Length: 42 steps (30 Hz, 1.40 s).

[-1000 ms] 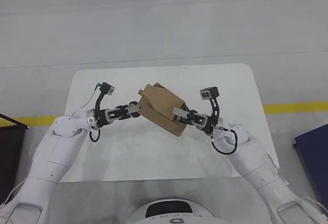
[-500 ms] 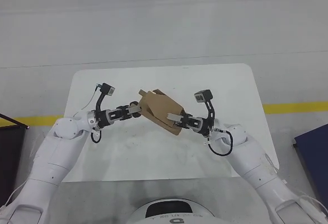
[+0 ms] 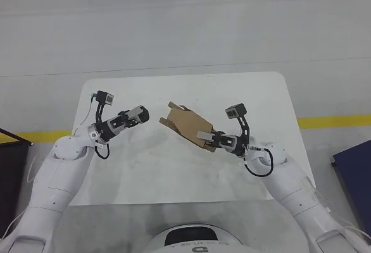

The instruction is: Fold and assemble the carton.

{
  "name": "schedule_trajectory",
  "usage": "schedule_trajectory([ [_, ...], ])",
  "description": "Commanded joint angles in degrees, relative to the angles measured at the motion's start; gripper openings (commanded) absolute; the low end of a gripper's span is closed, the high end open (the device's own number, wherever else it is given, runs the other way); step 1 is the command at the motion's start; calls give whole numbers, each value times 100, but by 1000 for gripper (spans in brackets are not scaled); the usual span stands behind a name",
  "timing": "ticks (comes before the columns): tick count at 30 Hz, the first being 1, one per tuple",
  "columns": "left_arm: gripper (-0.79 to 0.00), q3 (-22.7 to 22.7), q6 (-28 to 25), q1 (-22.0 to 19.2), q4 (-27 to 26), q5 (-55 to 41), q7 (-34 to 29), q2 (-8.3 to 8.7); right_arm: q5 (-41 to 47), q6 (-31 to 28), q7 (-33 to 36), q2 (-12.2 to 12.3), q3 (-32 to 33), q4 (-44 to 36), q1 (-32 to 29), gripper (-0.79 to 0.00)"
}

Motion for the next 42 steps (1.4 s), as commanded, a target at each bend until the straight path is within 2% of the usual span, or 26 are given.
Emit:
schedule_trajectory([
  [1,0,-119,-24,55,60,32,74,22,-5,-1,-3,-1,-3,1,1,-785],
  [6,0,-252,1,190,97,275,340,45,-5,-1,-3,-1,-3,1,1,-785],
  [8,0,-226,23,232,24,344,438,35,575,256,80,-31,-118,-177,-59,-785],
  [12,0,-156,6,327,-243,515,555,16,2476,986,1295,-83,-220,-8,47,-785],
  [14,0,-99,3,379,-432,588,552,7,2795,1279,1762,-108,-258,230,193,-785],
  [18,0,77,-21,523,-953,427,422,-27,3364,1766,2250,-198,-325,445,354,-785],
  [23,0,209,-44,635,-1374,378,327,-50,3498,1898,2382,-307,-321,559,458,-785],
  [42,0,383,88,662,-1778,988,452,-90,3399,1934,2418,-663,-301,859,440,-785],
])
